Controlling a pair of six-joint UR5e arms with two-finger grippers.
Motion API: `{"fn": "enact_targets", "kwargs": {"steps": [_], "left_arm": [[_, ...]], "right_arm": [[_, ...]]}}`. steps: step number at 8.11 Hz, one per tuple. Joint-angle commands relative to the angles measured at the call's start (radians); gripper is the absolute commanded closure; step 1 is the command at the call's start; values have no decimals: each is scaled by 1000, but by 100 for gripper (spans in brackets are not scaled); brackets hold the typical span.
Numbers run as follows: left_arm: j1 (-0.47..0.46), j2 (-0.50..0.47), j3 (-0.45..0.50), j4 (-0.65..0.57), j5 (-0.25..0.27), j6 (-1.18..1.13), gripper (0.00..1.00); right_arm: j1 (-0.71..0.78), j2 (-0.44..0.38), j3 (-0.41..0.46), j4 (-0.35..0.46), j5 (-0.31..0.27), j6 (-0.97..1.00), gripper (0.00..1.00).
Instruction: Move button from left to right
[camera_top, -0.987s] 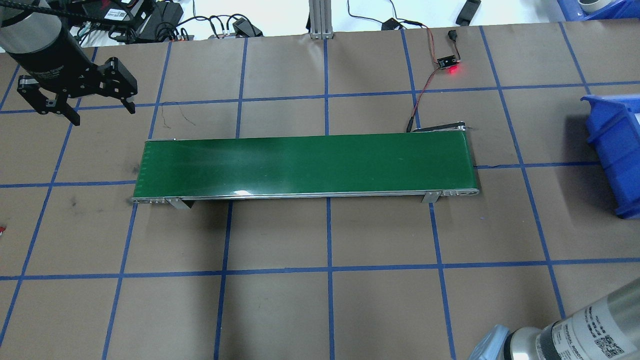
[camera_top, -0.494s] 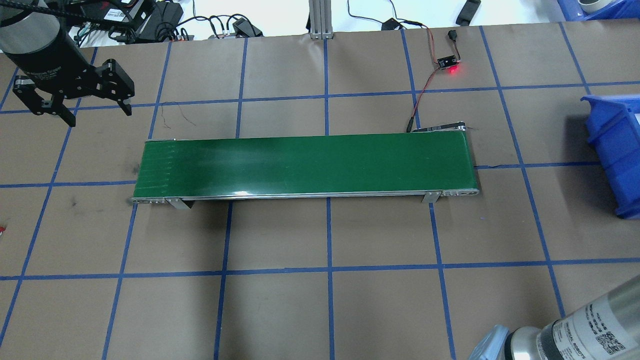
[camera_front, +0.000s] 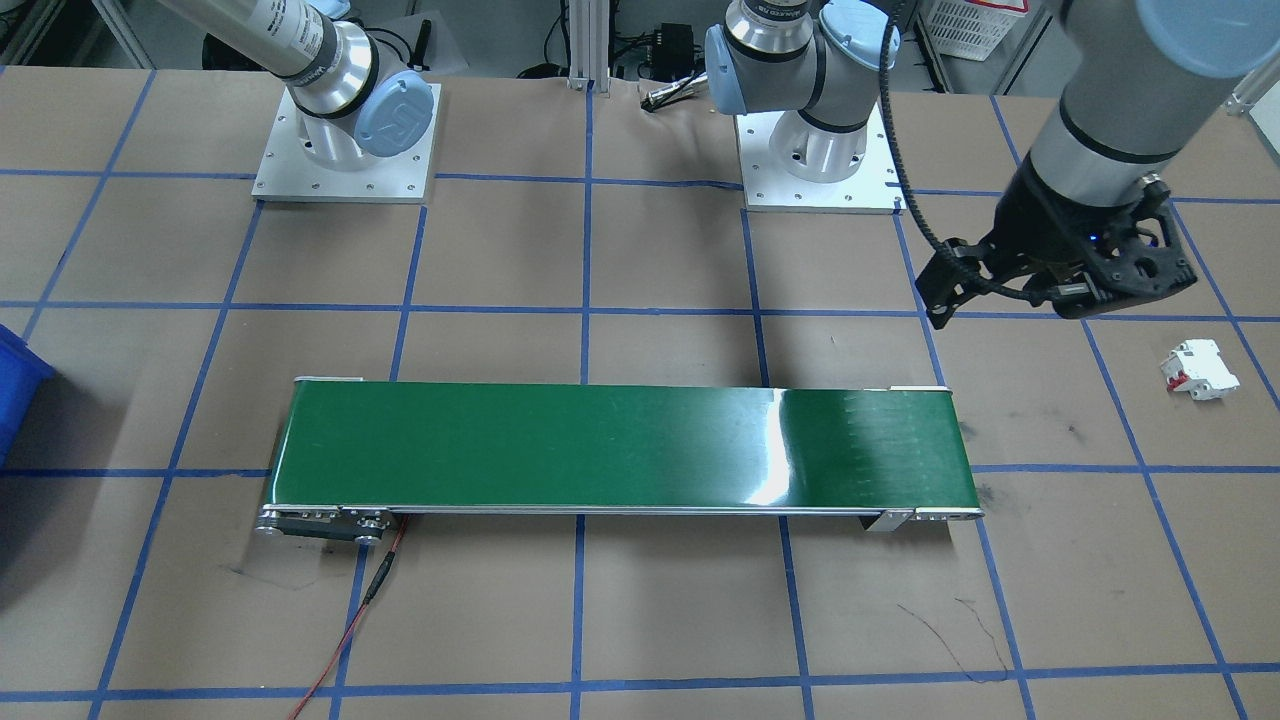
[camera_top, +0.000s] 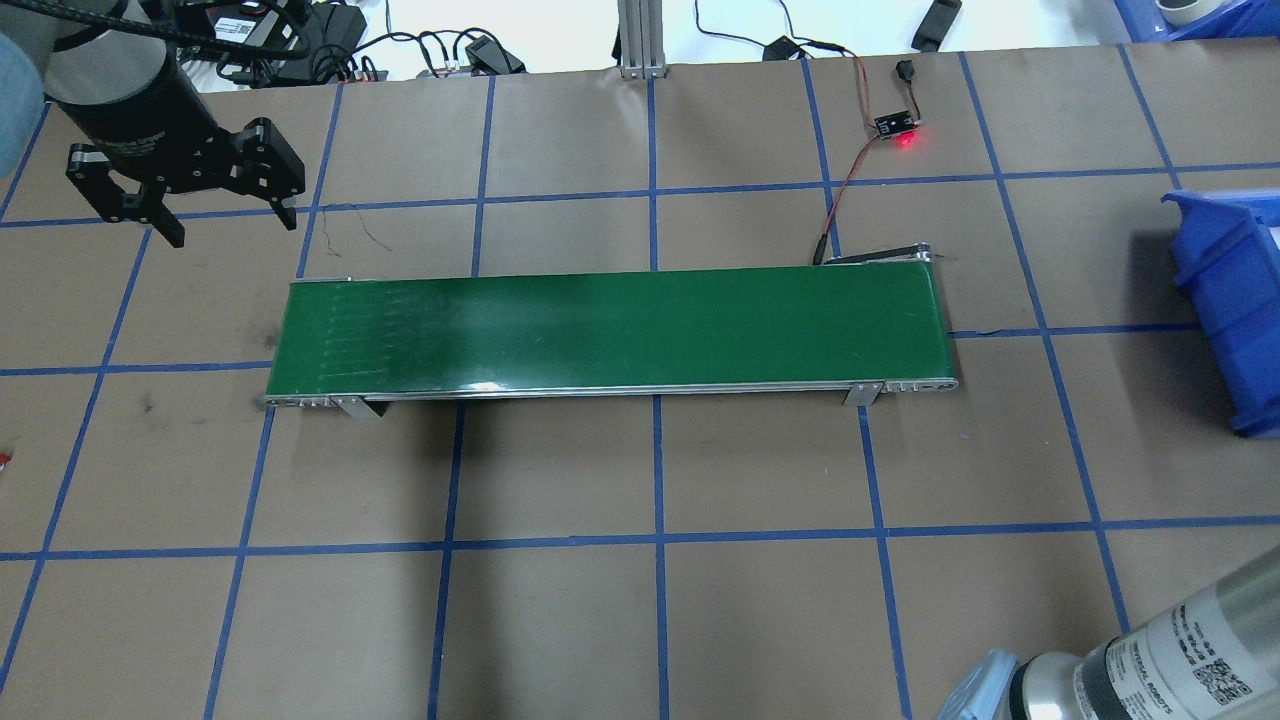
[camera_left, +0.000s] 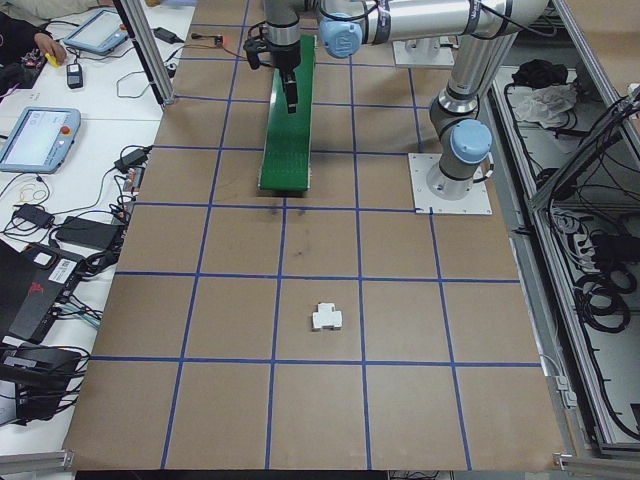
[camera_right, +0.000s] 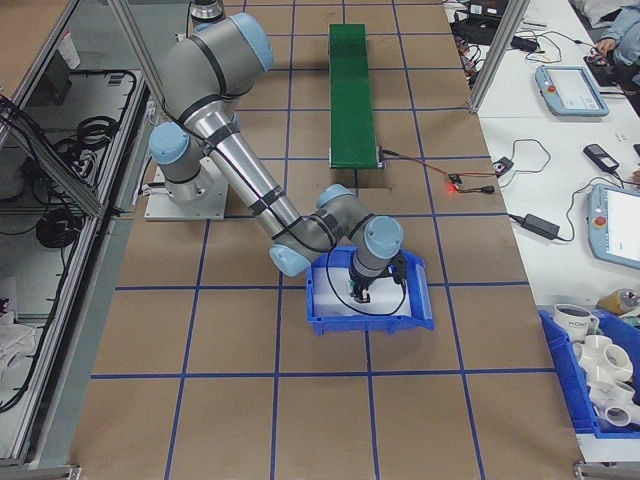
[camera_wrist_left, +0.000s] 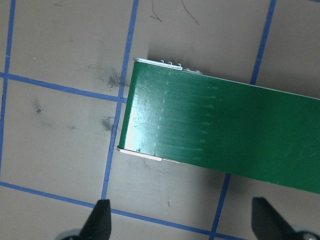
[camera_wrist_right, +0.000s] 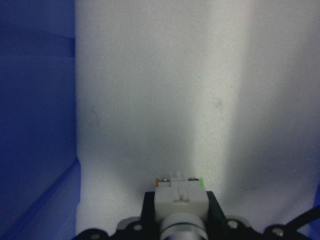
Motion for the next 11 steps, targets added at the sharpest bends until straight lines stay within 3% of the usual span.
{"fn": "enact_targets", "kwargs": {"steps": [1,3,6,8,11], "left_arm": [[-50,-10,-1,3,1,-71,0],[-50,-8,-2,3,1,-70,0],[-50,-8,-7,3,6,-70,0],[-50,-10,-7,3,8,-71,0],[-48,-11,-9,3,11,-70,0]], "right_arm": [[-1,-6,5,-24,39,-70,0],[1,-75,5,-1,38,-70,0],[20,-350,2,253,36,-47,0],[205,-478,-14,348,33,142,0],[593,-545,-18,337,92,601,0]]}}
